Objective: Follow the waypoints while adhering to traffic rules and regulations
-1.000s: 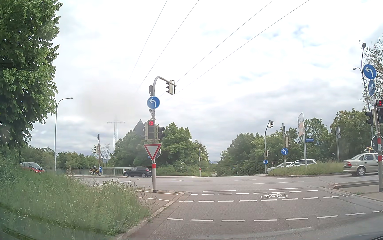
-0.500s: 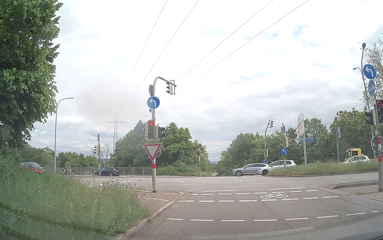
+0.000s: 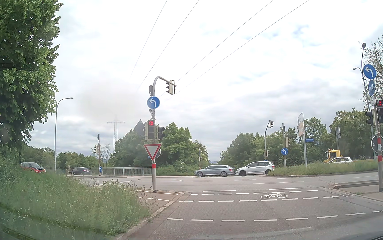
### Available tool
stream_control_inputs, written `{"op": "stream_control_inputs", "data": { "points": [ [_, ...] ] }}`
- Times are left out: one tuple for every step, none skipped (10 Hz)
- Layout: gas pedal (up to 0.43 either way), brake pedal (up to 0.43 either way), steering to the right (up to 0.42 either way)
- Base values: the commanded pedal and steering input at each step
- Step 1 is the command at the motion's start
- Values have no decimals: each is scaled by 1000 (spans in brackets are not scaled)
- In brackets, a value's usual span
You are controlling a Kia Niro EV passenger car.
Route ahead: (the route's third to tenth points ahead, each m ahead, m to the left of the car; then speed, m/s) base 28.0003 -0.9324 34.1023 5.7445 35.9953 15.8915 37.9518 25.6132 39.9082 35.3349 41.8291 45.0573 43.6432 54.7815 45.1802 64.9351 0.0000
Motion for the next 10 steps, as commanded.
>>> {"op": "stream_control_inputs", "data": {
  "points": [
    [0, 244, -6],
    [0, 244, -5],
    [0, 244, -5],
    [0, 244, -5],
    [0, 244, -6],
    [0, 244, -5],
    [0, 244, -6],
    [0, 244, -5],
    [0, 238, -5],
    [0, 244, -5]
  ]
}}
